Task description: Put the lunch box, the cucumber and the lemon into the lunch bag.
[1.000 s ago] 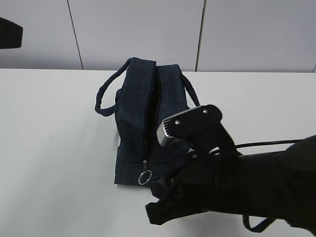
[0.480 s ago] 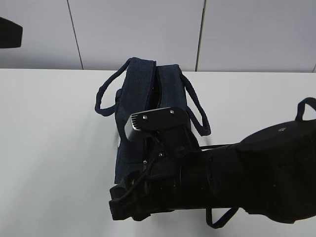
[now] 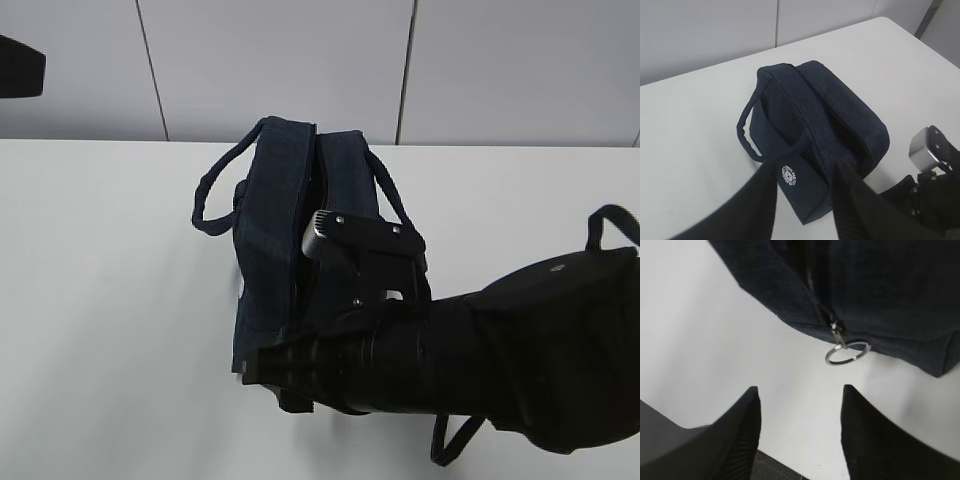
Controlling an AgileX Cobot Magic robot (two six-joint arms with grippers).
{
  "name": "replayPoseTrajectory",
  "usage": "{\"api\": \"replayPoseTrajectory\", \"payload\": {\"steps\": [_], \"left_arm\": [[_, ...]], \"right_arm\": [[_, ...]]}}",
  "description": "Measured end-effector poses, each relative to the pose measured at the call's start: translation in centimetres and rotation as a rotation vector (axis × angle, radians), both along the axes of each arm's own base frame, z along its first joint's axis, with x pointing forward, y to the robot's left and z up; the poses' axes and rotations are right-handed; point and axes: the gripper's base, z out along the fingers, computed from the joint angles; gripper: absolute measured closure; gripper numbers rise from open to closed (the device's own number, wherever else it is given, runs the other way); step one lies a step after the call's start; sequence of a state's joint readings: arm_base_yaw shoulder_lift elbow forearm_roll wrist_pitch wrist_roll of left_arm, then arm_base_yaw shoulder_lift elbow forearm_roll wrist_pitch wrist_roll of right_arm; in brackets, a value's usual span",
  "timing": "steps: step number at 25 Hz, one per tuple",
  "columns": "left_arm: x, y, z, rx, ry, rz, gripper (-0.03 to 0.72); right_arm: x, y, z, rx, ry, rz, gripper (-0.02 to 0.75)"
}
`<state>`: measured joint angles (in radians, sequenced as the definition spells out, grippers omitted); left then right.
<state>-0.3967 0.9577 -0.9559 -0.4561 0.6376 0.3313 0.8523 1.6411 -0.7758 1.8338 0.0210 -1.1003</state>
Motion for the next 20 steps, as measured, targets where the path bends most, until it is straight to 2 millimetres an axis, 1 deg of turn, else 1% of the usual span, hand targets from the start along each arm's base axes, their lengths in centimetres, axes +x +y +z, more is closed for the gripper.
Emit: {"api": "replayPoseTrajectory", "payload": {"steps": [2, 4, 10, 16, 20], "left_arm": [[0.0, 0.0, 0.0, -0.003, 0.003, -0.001, 0.44], [0.0, 0.0, 0.0, -0.006, 0.005, -0.002, 0.44], [-0.1, -0.1, 0.0, -0.017, 0.017, -0.006, 0.44], [-0.2, -0.1, -0.1, -0.014, 0.032, -0.014, 0.44], [-0.2, -0.2, -0.1, -0.013, 0.035, -0.016, 0.44]], "right_arm": [[0.1, 0.1, -0.6, 0.011, 0.042, -0.039, 0.351], [0.2, 0.2, -0.8, 0.024, 0.065, -0.065, 0.35], [1.1, 1.0, -0.4, 0.06, 0.078, -0.114, 0.35], [1.9, 1.9, -1.7, 0.048, 0.109, -0.143, 0.35], [2.1, 1.8, -2.2, 0.029, 0.114, -0.166, 0.35]]}}
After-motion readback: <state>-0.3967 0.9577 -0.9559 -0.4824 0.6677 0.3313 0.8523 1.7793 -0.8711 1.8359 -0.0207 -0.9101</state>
